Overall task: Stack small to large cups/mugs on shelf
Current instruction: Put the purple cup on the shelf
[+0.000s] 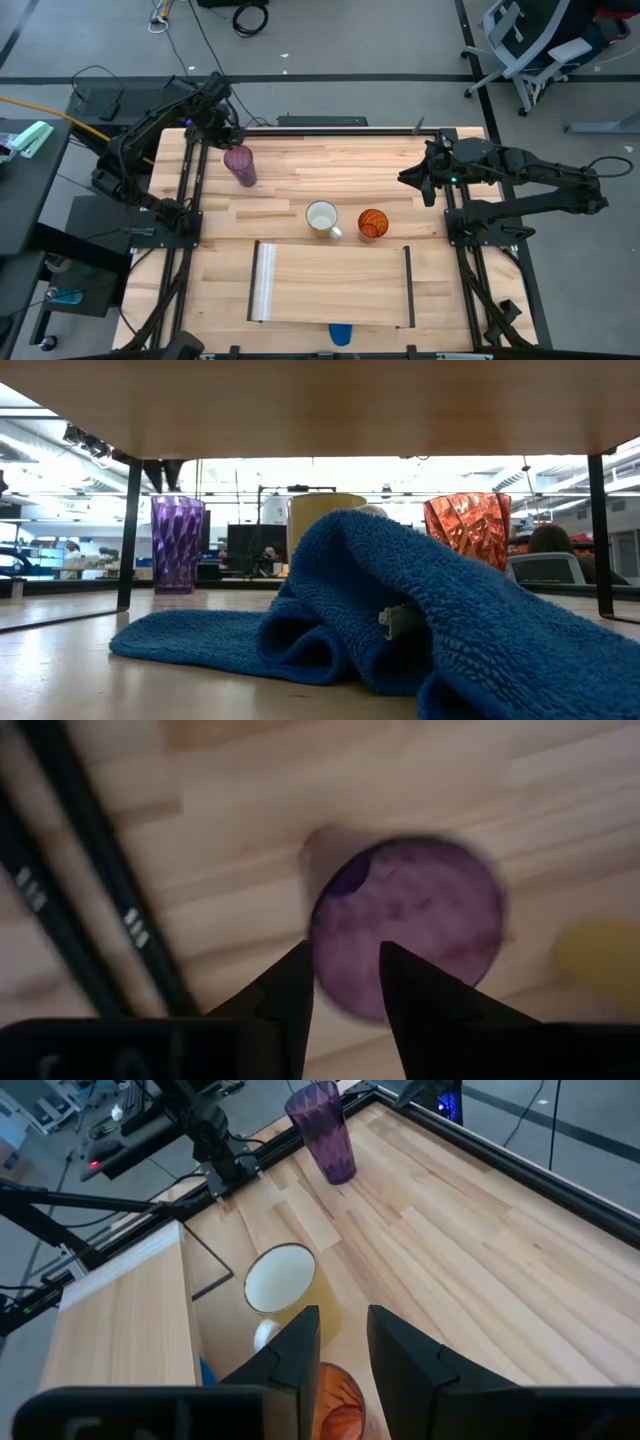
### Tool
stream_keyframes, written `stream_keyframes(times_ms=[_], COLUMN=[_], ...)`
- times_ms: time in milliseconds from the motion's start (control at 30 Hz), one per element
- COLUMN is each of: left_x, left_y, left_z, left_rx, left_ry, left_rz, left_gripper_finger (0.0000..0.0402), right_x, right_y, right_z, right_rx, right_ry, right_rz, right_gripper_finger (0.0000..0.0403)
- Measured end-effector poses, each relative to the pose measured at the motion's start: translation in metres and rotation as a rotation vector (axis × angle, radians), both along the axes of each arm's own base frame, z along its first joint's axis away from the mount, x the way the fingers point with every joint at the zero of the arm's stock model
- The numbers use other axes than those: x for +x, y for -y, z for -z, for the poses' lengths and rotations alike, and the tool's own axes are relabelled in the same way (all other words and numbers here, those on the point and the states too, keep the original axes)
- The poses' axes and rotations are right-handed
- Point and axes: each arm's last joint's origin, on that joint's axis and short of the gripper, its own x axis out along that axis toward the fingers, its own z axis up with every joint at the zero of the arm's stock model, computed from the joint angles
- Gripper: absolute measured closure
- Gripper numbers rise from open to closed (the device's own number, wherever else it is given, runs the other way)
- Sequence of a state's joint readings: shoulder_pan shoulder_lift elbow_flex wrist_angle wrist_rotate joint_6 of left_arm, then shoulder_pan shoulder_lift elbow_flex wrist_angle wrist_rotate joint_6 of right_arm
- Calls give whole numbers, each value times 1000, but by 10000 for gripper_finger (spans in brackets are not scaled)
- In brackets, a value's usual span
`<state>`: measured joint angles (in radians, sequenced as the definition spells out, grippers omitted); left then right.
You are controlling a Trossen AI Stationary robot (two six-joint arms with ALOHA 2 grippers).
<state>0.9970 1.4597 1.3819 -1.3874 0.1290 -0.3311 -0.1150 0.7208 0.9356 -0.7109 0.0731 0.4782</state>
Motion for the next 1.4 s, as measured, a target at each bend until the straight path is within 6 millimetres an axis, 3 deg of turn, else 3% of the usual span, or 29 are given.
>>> stream_keyframes(times_ms=[233,667,967,1400], left_x=[-9,8,6,12], left_y=[11,14,17,12], left_z=[-1,0,26,43], left_rx=[-79,-31,-88,-33], left_ry=[-119,-71,-117,-68], left_rz=[-108,-120,-152,-163], left_gripper_finger=[260,246,247,254], right_x=[0,0,0,0], right_y=[0,0,0,0], right_z=[0,0,0,1], right_rx=[-22,-51,-51,-47], right_ry=[-4,-9,-13,-16], right_rz=[-12,-28,-28,-26], right_gripper_finger=[308,309,311,311])
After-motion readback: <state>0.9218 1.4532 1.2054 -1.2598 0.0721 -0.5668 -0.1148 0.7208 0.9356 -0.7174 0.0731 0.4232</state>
